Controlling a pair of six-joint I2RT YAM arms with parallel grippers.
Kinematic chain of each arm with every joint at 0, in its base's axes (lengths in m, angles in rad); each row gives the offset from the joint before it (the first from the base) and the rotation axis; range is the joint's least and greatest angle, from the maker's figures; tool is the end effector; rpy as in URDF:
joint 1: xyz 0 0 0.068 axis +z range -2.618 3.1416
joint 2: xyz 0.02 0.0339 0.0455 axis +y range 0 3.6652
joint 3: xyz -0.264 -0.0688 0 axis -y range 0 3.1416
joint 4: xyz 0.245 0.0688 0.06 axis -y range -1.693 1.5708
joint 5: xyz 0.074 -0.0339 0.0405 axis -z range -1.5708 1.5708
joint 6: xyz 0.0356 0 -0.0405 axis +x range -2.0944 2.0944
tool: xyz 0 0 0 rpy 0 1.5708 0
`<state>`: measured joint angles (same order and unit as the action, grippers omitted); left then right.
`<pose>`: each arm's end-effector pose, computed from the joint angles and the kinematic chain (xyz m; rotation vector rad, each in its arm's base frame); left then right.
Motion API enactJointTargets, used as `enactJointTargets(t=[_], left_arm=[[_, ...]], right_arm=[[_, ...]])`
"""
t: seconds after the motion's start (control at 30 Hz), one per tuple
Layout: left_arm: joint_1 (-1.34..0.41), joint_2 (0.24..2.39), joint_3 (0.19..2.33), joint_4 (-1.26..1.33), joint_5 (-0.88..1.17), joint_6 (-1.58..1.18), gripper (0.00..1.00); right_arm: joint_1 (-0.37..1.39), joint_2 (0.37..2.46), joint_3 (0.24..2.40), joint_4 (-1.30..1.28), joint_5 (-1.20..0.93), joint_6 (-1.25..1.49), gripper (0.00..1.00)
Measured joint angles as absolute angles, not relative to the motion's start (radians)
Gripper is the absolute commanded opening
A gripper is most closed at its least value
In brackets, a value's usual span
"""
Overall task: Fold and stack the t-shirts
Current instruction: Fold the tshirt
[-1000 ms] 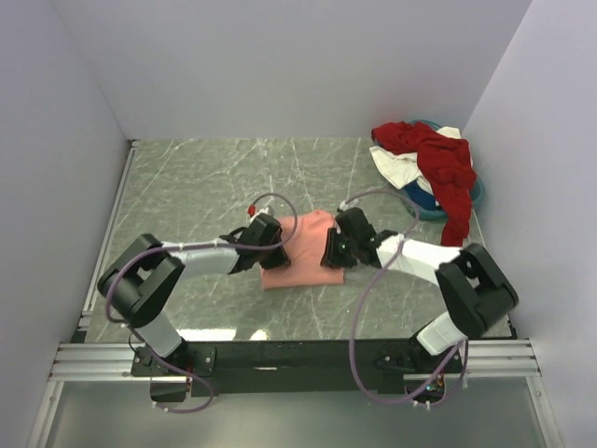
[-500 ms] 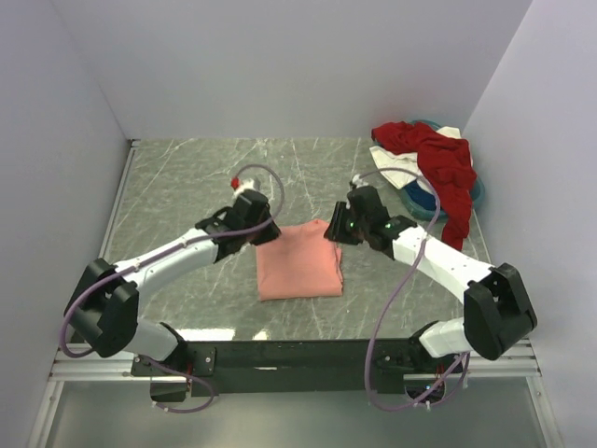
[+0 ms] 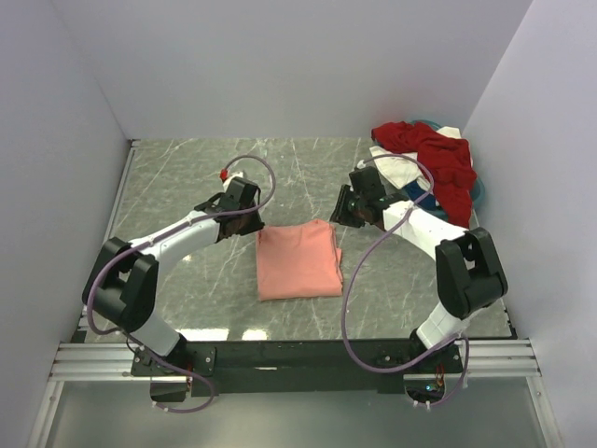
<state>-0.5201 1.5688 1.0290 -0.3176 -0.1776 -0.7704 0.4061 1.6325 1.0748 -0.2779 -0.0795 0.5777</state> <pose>0.2911 -0.1595 0.2206 -0.3855 2.4145 -0.3738 0.3198 0.1406 0.2170 0.1744 2.4706 0.5372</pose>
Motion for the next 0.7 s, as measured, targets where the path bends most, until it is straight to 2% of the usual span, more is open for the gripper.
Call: enactJointTargets(t=[0.7], left_arm=[[-0.507,1.654,1.031,-0.268,-0.128,-0.768,0.3]], right_arm=[[0.439,1.761,1.114,-0.27,-0.096,0.579,0.39]])
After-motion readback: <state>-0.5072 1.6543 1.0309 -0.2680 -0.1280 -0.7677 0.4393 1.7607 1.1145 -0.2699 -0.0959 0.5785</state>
